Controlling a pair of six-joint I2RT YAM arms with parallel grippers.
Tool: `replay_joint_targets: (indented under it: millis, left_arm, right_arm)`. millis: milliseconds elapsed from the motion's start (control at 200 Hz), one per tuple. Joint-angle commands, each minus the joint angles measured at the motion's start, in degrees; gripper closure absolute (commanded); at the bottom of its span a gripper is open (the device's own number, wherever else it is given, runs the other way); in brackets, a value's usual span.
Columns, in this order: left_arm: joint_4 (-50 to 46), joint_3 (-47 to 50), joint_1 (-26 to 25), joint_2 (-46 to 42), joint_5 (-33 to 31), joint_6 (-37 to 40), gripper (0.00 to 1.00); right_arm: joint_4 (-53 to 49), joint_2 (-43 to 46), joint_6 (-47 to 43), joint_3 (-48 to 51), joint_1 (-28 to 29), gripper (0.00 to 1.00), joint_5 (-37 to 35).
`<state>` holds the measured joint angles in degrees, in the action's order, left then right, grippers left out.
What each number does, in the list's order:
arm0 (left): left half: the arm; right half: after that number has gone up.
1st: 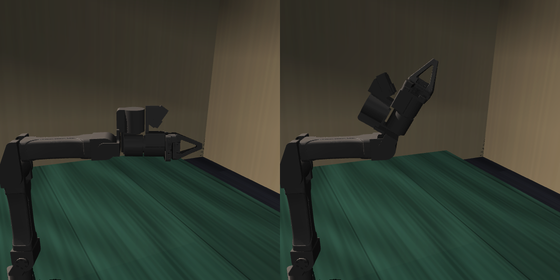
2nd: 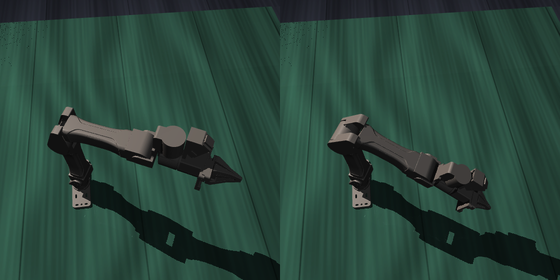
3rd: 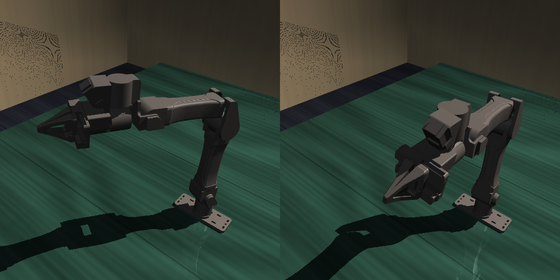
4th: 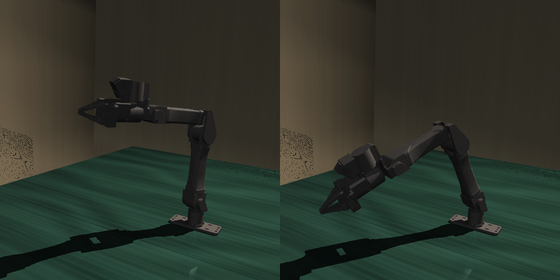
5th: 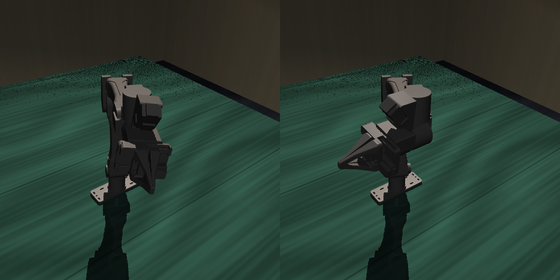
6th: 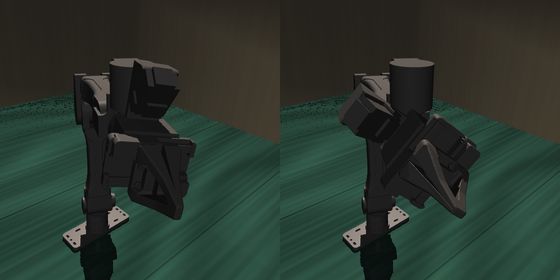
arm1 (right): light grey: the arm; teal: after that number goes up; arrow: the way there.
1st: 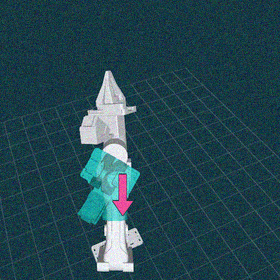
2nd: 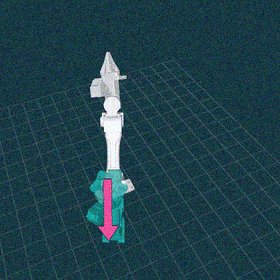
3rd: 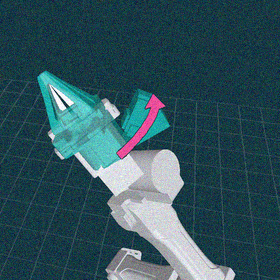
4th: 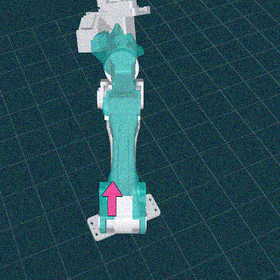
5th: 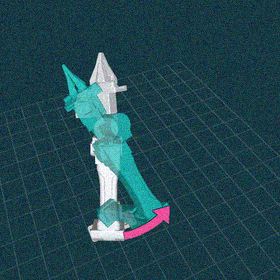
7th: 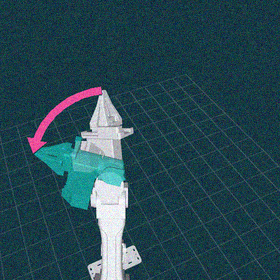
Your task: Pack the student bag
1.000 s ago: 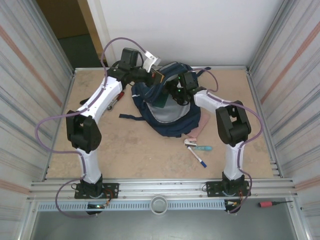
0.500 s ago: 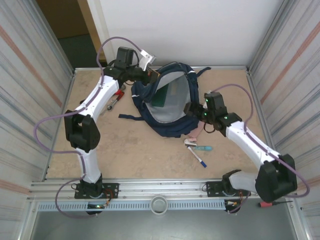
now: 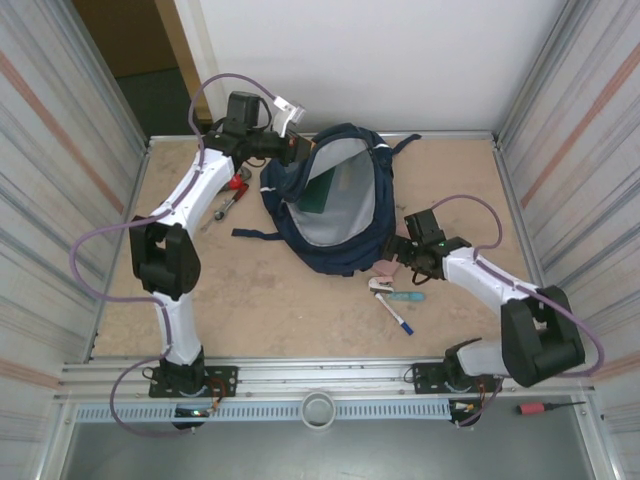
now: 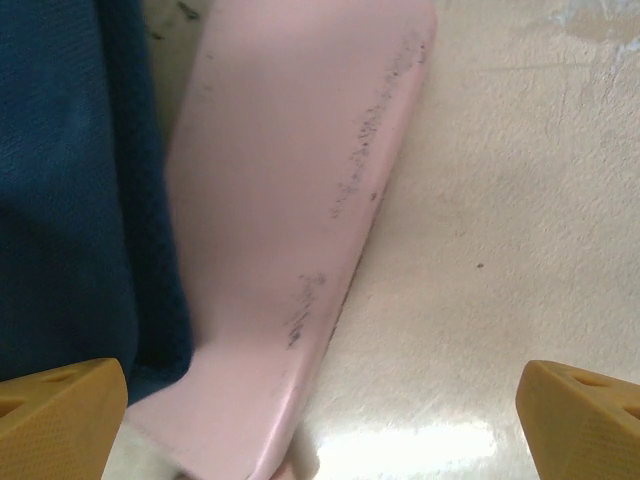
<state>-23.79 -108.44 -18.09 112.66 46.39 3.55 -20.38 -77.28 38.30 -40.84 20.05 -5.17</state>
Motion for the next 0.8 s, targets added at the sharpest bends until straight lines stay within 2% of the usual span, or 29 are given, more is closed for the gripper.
replay_joint_targets:
  millis: [0,331,596,696,797]
  left_arm:
    - [8.6,-2.3,0.6,-1.4,3.7,-1.2,1.0]
    - [9.0,-1.2,0.6,-1.7,3.5,-0.9,1.0]
    - [8.7,-0.9,0.6,-1.7,3.2,-0.6,1.0]
    - [8.4,-0.9,0.6,-1.7,3.1,-0.5,1.0]
    - [8.1,-0.9,0.5,-1.7,2.9,-0.3,1.0]
  right_arm:
    - [1.8,-4.1,-0.7,-1.7,-2.0,0.03,-1.8]
    - [0.2,-10.2,-2.7,-3.4,-7.8,0.1,0.7]
    - [-2.1,-5.2,-6.4,-3.3,-17.7,0.15,2.6]
    - [-4.0,-2.9,-7.4,-5.0,-15.5,0.16,1.9]
    - [-4.9,-0.1,-5.9,-4.8,-8.6,0.09,0.8]
